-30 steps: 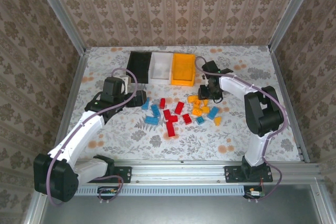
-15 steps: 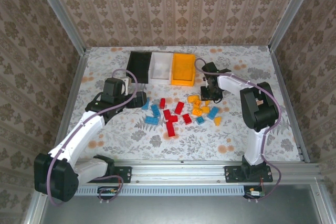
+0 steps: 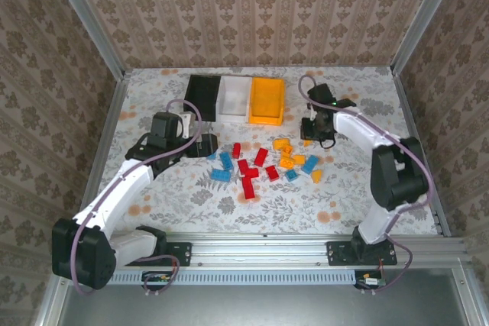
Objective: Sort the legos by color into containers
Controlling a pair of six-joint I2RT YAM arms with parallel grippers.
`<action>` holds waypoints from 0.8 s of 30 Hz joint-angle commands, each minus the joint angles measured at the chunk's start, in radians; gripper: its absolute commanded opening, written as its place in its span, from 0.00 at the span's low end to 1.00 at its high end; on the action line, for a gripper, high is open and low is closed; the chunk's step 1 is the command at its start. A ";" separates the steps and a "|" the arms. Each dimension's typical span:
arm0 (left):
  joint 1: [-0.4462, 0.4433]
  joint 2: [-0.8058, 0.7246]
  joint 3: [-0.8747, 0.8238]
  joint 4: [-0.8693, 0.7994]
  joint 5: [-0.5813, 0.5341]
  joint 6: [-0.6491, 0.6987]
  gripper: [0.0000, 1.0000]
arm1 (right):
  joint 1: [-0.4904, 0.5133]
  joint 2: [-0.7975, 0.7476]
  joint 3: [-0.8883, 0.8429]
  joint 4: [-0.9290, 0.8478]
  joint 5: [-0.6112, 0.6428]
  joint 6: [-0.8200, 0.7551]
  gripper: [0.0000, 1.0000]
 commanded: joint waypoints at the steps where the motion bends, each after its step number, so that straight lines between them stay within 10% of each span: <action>1: -0.036 0.032 0.058 0.038 0.114 0.008 1.00 | 0.000 -0.097 0.041 -0.030 -0.081 0.050 0.18; 11: -0.223 0.131 0.110 0.017 0.058 0.052 1.00 | 0.050 0.098 0.391 -0.095 -0.169 0.072 0.18; 24: -0.253 0.197 0.075 0.000 0.046 0.045 1.00 | 0.118 0.571 0.870 -0.186 -0.106 0.066 0.17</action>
